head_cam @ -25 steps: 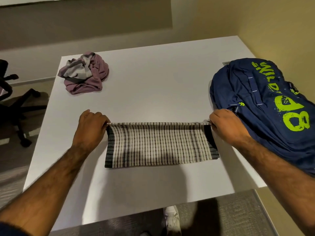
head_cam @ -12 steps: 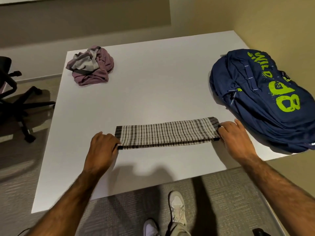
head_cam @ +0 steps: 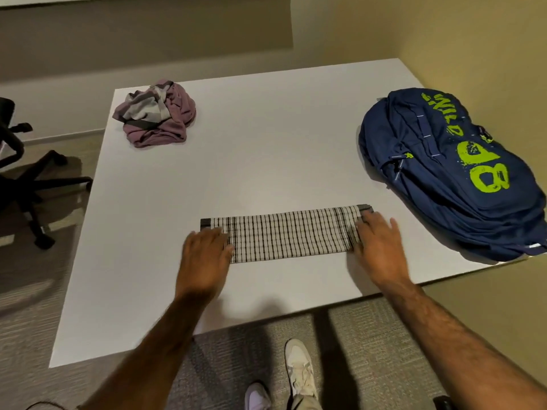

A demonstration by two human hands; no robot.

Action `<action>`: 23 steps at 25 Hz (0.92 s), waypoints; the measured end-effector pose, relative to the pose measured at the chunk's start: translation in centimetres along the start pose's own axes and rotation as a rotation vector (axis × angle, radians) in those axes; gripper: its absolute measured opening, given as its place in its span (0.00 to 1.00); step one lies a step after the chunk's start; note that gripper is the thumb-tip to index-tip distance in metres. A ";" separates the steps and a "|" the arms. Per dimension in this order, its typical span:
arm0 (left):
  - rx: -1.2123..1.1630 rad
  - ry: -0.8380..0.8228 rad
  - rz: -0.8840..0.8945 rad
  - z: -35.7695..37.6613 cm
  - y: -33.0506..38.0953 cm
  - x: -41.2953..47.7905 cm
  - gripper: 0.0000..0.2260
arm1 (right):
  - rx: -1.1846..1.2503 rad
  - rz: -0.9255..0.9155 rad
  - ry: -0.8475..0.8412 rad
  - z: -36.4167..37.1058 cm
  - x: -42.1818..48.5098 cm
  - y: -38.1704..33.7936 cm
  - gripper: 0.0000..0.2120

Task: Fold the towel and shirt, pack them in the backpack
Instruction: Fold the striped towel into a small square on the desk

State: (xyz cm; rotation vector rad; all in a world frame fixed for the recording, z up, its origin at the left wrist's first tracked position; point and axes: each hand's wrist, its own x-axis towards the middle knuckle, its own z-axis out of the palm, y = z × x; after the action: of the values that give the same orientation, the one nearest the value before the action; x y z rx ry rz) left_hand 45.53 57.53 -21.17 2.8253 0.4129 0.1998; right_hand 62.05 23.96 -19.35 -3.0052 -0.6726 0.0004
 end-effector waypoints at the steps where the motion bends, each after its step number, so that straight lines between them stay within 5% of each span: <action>1: 0.008 -0.031 0.025 0.7 2.0 0.3 0.19 | 0.083 -0.035 0.011 0.4 0.1 -2.6 0.27; 5: 0.016 -0.140 0.162 4.8 8.0 3.4 0.24 | 0.258 -0.183 -0.056 3.6 1.6 -11.8 0.29; 9: 0.092 -0.215 0.052 7.4 7.0 5.7 0.25 | 0.206 -0.191 -0.148 6.5 3.8 -13.3 0.29; 15: 0.137 -0.078 0.185 9.4 4.7 5.3 0.25 | 0.120 -0.263 -0.162 8.2 4.5 -10.9 0.33; 23: 0.126 -0.245 -0.063 7.4 0.6 5.8 0.32 | 0.029 -0.124 -0.208 6.6 6.0 -0.9 0.35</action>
State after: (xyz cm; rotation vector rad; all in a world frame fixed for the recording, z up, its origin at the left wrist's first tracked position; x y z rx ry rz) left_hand 52.51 56.84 -27.49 2.9051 0.4724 -0.1899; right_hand 66.99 27.74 -25.85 -2.9564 -0.8679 0.3172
